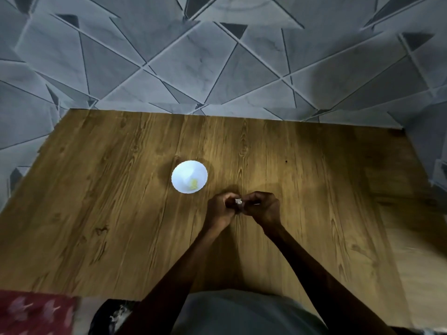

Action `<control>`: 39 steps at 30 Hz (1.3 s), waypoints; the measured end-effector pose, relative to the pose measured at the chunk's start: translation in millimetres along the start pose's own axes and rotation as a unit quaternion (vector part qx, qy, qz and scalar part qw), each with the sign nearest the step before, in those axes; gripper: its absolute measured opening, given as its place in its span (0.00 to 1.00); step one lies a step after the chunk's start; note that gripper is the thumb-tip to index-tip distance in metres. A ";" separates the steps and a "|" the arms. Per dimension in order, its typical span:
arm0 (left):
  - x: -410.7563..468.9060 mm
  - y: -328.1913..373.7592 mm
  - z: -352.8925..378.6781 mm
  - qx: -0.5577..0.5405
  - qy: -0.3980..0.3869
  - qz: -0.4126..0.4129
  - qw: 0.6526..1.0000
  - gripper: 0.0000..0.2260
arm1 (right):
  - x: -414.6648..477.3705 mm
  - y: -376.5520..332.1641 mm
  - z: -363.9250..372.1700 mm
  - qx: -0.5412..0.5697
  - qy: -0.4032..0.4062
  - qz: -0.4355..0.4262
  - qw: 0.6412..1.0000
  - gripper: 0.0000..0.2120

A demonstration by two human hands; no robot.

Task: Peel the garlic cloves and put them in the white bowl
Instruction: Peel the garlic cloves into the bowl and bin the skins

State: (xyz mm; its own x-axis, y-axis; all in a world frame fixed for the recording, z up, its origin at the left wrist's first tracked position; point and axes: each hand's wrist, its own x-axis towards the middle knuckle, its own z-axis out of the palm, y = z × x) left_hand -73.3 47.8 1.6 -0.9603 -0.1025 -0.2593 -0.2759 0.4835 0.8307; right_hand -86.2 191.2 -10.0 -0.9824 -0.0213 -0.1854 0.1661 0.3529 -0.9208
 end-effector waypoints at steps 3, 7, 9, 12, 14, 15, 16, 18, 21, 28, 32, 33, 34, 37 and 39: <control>4.2 -3.5 0.9 -0.032 -0.009 -0.022 0.999 0.14 | 1.2 -0.2 -2.0 0.071 -0.008 0.042 0.997 0.08; 6.5 -3.5 0.7 -0.084 -0.014 -0.043 0.995 0.14 | 2.9 -0.9 -2.4 0.029 0.001 0.028 0.999 0.07; 6.5 -2.1 1.2 -0.089 -0.003 -0.047 0.995 0.15 | 4.7 1.3 -0.2 -0.005 0.014 -0.002 1.000 0.07; 6.6 -1.4 2.8 -0.081 0.003 -0.054 0.995 0.14 | 5.0 -0.3 1.7 -0.049 0.042 -0.026 0.998 0.07; 6.8 -2.6 3.7 -0.079 0.004 -0.057 0.995 0.14 | 4.5 -2.0 1.8 -0.051 0.046 -0.035 0.997 0.07; 6.9 -3.4 3.5 -0.081 0.007 -0.054 0.995 0.14 | 4.3 -1.6 1.7 -0.049 0.044 -0.034 0.997 0.07; 6.4 -4.0 2.6 -0.081 0.009 -0.048 0.995 0.13 | 4.4 -0.6 1.9 -0.043 0.039 -0.025 0.998 0.07; 6.7 -6.2 0.9 -0.082 0.003 -0.035 0.996 0.14 | 5.7 3.2 1.6 -0.016 0.025 0.007 1.000 0.08; 8.3 -10.6 -2.1 -0.094 -0.017 -0.022 0.995 0.15 | 7.6 6.6 -1.2 0.056 -0.010 0.055 0.997 0.10; 4.7 -6.4 -6.1 -0.156 -0.039 0.000 0.987 0.15 | 13.5 7.6 -16.1 0.202 -0.171 0.109 0.958 0.13; 6.1 -7.4 -3.3 -0.042 -0.022 0.060 0.997 0.12 | 17.7 -2.0 -14.5 0.149 -0.198 0.138 0.959 0.10; 6.8 -8.0 -1.8 -0.010 -0.015 0.072 0.997 0.12 | 17.6 -3.3 -13.0 0.135 -0.182 0.143 0.964 0.10; 7.6 -8.5 -0.2 0.011 -0.008 0.079 0.997 0.13 | 17.5 -3.0 -11.7 0.120 -0.156 0.146 0.970 0.11; 10.2 -9.8 3.7 0.024 0.001 0.075 0.997 0.12 | 18.1 0.6 -11.8 0.096 -0.101 0.150 0.979 0.14; 12.0 -11.6 5.8 0.019 0.005 0.058 0.998 0.11 | 16.8 5.1 -15.0 0.088 -0.092 0.151 0.980 0.13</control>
State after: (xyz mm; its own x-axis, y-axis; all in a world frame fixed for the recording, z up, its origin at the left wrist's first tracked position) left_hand -81.4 46.0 -14.0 -0.9861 -0.0532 -0.1574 -0.1617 0.5260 0.8350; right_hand -103.1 206.7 -12.7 -0.8571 -0.1155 -0.5020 0.4743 0.2036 -0.8565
